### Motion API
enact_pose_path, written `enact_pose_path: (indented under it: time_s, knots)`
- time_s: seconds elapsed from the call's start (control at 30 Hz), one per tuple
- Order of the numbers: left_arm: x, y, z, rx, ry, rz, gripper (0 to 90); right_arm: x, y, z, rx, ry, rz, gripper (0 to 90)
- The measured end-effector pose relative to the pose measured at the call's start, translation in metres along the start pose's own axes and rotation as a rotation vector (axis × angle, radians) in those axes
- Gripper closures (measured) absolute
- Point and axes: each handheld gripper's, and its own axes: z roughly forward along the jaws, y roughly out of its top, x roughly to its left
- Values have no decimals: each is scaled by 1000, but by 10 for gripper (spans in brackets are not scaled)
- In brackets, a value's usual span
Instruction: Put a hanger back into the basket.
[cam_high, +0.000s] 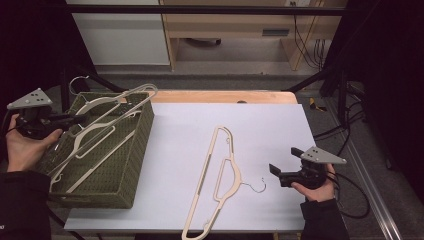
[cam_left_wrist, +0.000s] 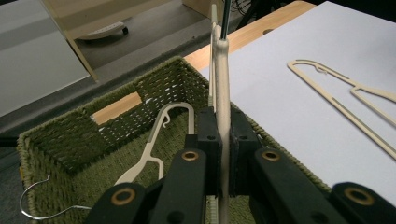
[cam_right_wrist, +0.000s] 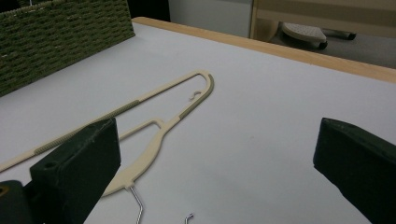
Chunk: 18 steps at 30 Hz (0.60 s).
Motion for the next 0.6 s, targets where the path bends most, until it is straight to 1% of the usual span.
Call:
enact_pose_path:
  time_s: [0.07,0.2,0.3,0.37,0.43,0.47,0.53,0.57,0.6]
  knots:
    - [5,-3,0,7,4,-6,857,0,0,0,0,0,-1,13]
    - [15,-13,-1,-2,13,-30,857,0,0,0,0,-5,0,13]
    - [23,-22,-2,-12,18,-61,857,-1,0,-1,3,-5,-4,13]
    - [25,-26,-1,-18,20,-76,858,-1,0,0,4,-6,-5,13]
    - [28,-30,0,-8,19,-79,857,0,0,0,3,-7,-2,13]
    - [28,-32,1,-10,21,-86,857,0,0,0,3,-7,-2,13]
    - [30,-36,2,7,21,-87,857,0,0,0,4,-6,-4,13]
    - [29,-38,4,8,19,-98,858,0,0,0,4,-6,-3,13]
    - [29,-40,5,12,17,-99,858,0,-1,0,2,-7,-3,13]
